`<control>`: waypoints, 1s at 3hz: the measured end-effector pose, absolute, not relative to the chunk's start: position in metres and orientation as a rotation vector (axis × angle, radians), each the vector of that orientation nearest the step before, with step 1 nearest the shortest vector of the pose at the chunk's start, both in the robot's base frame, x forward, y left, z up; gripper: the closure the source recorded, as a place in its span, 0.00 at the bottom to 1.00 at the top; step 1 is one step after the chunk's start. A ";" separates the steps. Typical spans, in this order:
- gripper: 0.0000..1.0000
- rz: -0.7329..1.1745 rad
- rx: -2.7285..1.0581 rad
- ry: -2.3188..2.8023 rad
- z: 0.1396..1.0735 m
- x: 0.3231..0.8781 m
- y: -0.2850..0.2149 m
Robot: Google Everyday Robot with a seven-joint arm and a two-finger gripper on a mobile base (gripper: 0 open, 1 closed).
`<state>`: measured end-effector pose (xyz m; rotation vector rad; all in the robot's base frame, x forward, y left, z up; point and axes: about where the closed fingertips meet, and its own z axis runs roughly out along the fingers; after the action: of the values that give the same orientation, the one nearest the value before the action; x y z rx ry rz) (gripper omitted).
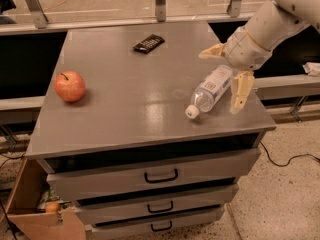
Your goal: Place blue plastic bottle upright
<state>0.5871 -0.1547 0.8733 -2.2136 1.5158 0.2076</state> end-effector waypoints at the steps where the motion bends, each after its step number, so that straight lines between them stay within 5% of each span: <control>1: 0.00 0.230 -2.285 1.431 0.856 0.599 -0.143; 3: 0.39 0.235 -2.418 1.336 0.837 0.607 -0.132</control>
Offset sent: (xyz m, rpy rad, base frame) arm 0.0208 0.0264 -0.0370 -0.0799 0.0157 0.2408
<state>0.6067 -0.1315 0.8368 -2.4176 1.3356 0.2353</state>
